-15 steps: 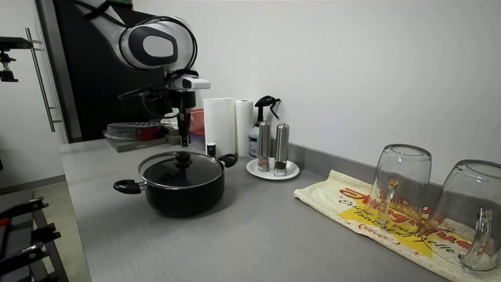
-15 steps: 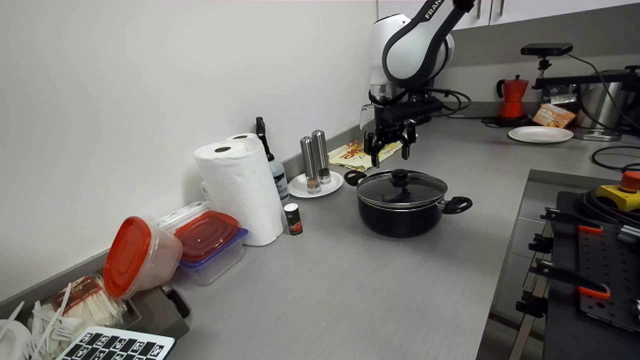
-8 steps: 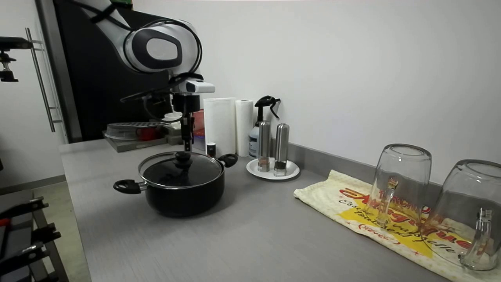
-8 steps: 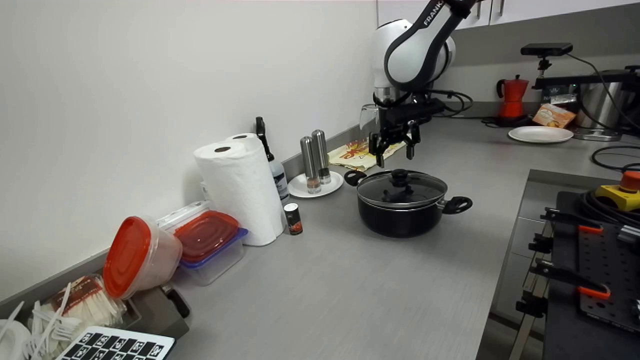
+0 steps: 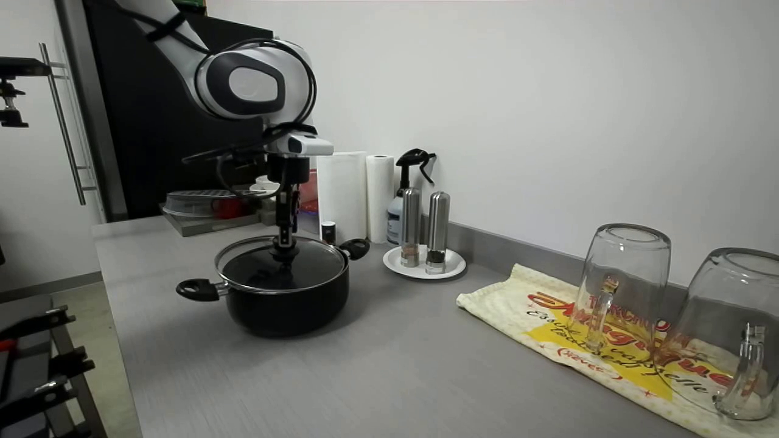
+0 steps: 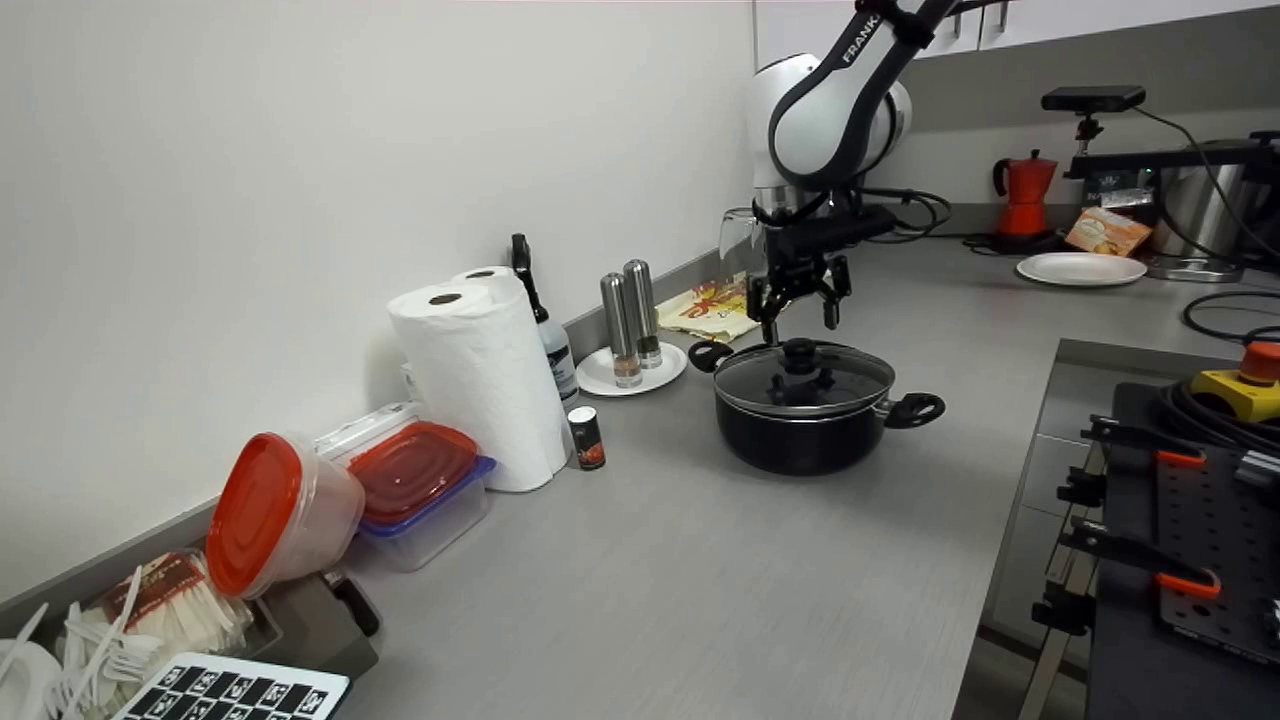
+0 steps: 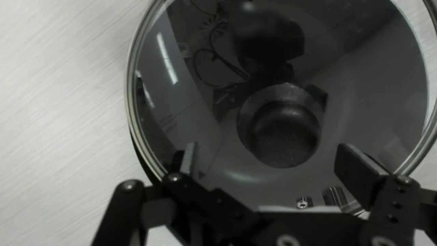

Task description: Remove the glass lid from the black pot and put it on the counter

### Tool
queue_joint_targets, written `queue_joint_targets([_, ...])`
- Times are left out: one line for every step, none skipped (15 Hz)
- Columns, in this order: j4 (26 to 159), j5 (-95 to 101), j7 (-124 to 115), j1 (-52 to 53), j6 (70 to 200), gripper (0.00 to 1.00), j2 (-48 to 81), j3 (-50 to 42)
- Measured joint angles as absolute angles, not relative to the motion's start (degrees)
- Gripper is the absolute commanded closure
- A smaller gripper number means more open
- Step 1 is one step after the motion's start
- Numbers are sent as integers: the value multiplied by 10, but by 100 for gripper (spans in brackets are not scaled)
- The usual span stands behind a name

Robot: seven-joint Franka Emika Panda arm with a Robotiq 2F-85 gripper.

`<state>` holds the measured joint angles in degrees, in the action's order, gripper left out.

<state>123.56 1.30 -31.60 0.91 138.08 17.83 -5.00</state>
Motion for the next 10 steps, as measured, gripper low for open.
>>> queue_joint_targets([1236, 10, -316, 10, 1379, 0, 180, -50])
queue_joint_targets([1236, 6, -316, 12, 1376, 0, 181, -49])
queue_joint_targets([1236, 3, -316, 13, 1374, 0, 182, -49])
queue_joint_targets([1235, 0, -316, 14, 1373, 0, 183, -48])
queue_joint_targets([1235, -2, -316, 16, 1371, 0, 184, -48])
queue_joint_targets([1235, -5, -316, 16, 1369, 0, 184, -48])
queue_joint_targets([1235, -6, -316, 17, 1367, 10, 184, -48])
queue_joint_targets([1235, -8, -316, 17, 1365, 26, 184, -48])
queue_joint_targets([1235, -10, -316, 17, 1364, 32, 184, -48])
queue_joint_targets([1235, -12, -316, 17, 1363, 40, 184, -48])
